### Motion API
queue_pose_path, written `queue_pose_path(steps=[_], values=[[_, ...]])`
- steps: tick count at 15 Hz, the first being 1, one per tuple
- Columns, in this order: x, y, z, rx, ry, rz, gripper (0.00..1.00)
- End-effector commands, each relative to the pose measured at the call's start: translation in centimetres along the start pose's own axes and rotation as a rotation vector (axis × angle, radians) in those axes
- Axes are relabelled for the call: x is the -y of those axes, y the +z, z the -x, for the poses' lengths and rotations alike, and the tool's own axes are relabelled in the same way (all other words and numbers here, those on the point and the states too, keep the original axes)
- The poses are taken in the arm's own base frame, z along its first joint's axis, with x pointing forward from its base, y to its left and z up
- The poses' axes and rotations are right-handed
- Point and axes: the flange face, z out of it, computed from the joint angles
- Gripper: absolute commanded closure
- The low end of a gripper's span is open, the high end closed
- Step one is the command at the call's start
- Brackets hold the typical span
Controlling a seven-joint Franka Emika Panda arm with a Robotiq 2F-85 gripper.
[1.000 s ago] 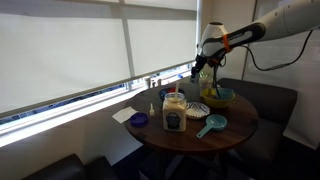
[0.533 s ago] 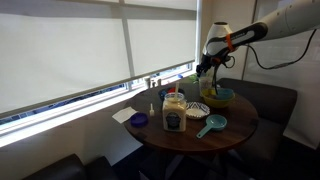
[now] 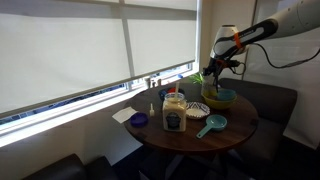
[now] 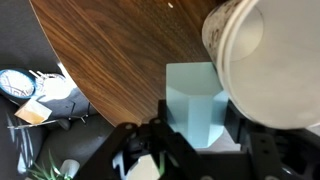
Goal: Remove the light blue object from the dark blue bowl
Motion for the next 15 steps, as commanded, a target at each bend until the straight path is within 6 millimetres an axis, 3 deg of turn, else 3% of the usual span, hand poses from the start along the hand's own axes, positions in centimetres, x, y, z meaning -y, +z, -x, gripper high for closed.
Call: queue_pose_path(steps=[1,3,4,11,15], values=[[-0.1,-0.1,-0.1,0.001,-0.002,0.000,0.43],[0.0,0.2,-0.1,0.004,-0.004,0.001,0.43],[0.0,0.2,-0.1,0.005,-0.005,0.001,0.68],[-4.8,1.2,-1.9,-0.073,0.290,0.064,0.68],[-6.0,2.0,-1.5,0.000,0.356,0.062,0.68]])
